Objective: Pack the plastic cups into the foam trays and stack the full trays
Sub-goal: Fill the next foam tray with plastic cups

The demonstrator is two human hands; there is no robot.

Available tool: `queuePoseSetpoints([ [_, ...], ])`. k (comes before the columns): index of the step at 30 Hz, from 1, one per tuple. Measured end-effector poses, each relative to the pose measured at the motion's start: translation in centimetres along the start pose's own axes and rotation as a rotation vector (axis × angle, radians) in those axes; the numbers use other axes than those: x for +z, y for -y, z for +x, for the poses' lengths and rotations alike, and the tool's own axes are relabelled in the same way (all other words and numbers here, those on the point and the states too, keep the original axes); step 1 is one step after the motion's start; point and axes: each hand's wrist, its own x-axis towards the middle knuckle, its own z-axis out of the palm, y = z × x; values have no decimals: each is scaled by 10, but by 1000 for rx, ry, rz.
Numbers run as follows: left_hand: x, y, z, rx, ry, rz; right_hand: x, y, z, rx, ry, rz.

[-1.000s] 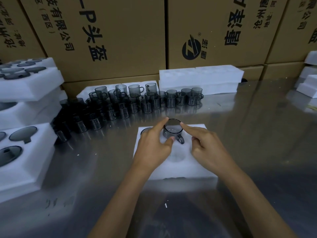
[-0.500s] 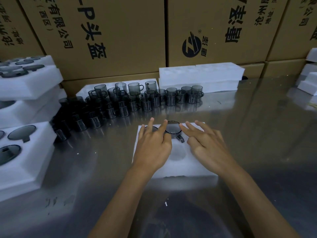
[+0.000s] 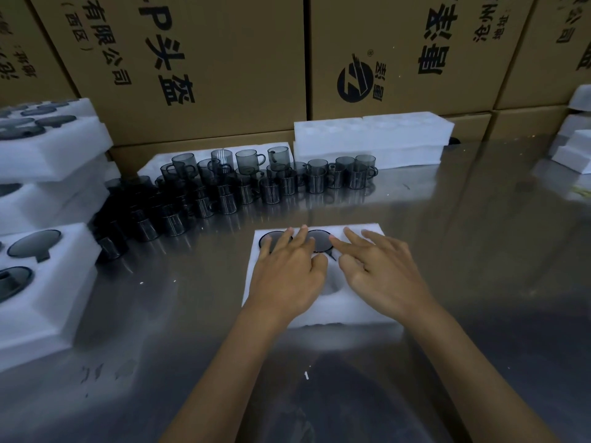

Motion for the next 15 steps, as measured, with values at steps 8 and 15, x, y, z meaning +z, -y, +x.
queuePoseSetpoints([
  [8, -13, -5, 0, -31, -86, -32, -14, -19, 29, 133, -168, 557],
  [15, -13, 7, 51, -49, 40, 26, -10, -25, 143, 166, -8, 281],
])
